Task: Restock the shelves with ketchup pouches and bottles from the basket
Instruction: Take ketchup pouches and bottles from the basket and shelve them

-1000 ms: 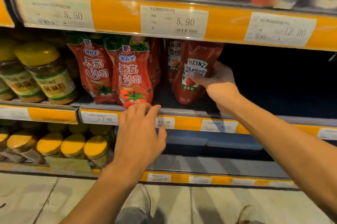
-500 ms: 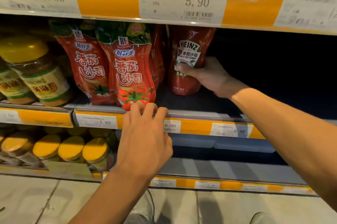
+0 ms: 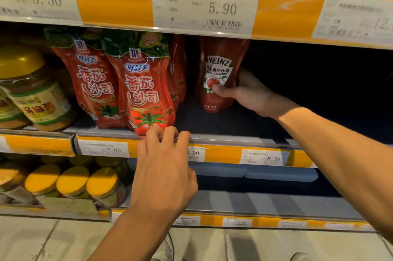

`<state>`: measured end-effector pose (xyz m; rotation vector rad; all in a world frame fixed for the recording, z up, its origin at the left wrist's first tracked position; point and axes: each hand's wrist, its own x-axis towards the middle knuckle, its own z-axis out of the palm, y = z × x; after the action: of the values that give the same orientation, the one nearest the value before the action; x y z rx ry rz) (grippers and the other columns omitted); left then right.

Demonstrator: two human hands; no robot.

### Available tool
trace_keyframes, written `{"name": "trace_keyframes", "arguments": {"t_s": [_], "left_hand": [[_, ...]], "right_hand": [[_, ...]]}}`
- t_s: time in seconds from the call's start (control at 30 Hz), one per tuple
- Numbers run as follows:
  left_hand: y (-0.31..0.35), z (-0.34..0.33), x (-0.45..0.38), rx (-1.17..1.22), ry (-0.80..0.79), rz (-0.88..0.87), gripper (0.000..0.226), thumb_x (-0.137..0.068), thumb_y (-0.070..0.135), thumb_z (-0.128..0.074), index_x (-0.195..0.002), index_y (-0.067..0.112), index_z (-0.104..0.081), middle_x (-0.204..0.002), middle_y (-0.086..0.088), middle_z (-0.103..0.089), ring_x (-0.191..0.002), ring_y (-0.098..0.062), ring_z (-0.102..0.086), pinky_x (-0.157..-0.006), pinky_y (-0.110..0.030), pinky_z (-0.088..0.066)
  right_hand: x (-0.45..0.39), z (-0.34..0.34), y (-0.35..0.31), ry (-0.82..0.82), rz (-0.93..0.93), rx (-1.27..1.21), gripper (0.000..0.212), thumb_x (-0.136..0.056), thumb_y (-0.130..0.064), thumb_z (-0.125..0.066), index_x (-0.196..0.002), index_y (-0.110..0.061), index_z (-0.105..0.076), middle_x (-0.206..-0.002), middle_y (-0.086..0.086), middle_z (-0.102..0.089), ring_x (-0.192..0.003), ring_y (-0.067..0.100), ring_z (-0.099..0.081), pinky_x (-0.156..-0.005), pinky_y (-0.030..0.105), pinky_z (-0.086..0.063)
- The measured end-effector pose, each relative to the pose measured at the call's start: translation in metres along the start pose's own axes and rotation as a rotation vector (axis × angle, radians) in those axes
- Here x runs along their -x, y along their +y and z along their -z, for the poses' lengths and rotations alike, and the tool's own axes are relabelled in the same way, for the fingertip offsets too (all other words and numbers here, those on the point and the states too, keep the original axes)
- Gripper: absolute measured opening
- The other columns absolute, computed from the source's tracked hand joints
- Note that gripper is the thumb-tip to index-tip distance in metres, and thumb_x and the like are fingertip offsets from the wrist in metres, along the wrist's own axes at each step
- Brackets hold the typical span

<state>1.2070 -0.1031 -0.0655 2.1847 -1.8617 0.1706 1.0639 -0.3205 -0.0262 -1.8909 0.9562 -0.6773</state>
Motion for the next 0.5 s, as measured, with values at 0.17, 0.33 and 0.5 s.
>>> {"name": "trace_keyframes", "arguments": {"t_s": [0.17, 0.33, 0.5], "left_hand": [[0.002, 0.000, 0.002, -0.016, -0.019, 0.011, 0.059, -0.079, 0.038, -0.064, -0.134, 0.030, -0.043, -0.134, 0.005, -0.043, -0.126, -0.025, -0.029, -0.095, -0.039, -0.035], [0.006, 0.001, 0.000, -0.039, -0.044, 0.030, 0.058, -0.075, 0.037, -0.067, -0.129, 0.028, -0.047, -0.129, 0.002, -0.046, -0.122, -0.027, -0.033, -0.093, -0.041, -0.037], [0.010, 0.000, 0.000, -0.048, -0.047, -0.005, 0.064, -0.066, 0.031, -0.077, -0.127, 0.024, -0.058, -0.120, -0.004, -0.057, -0.113, -0.030, -0.050, -0.095, -0.046, -0.039]], "right_hand": [[0.002, -0.005, 0.006, 0.105, 0.059, -0.018, 0.042, -0.087, -0.030, -0.076, -0.126, -0.026, -0.060, -0.114, -0.017, -0.066, -0.101, -0.012, -0.059, -0.080, 0.004, -0.047], [-0.008, -0.015, 0.004, 0.073, 0.051, -0.015, 0.043, -0.092, -0.030, -0.071, -0.132, -0.021, -0.059, -0.113, -0.017, -0.064, -0.098, -0.012, -0.058, -0.076, 0.003, -0.047], [-0.017, -0.016, 0.006, 0.125, 0.050, -0.031, 0.040, -0.094, -0.030, -0.070, -0.132, -0.023, -0.059, -0.122, -0.011, -0.065, -0.106, -0.004, -0.060, -0.087, 0.012, -0.049]]}}
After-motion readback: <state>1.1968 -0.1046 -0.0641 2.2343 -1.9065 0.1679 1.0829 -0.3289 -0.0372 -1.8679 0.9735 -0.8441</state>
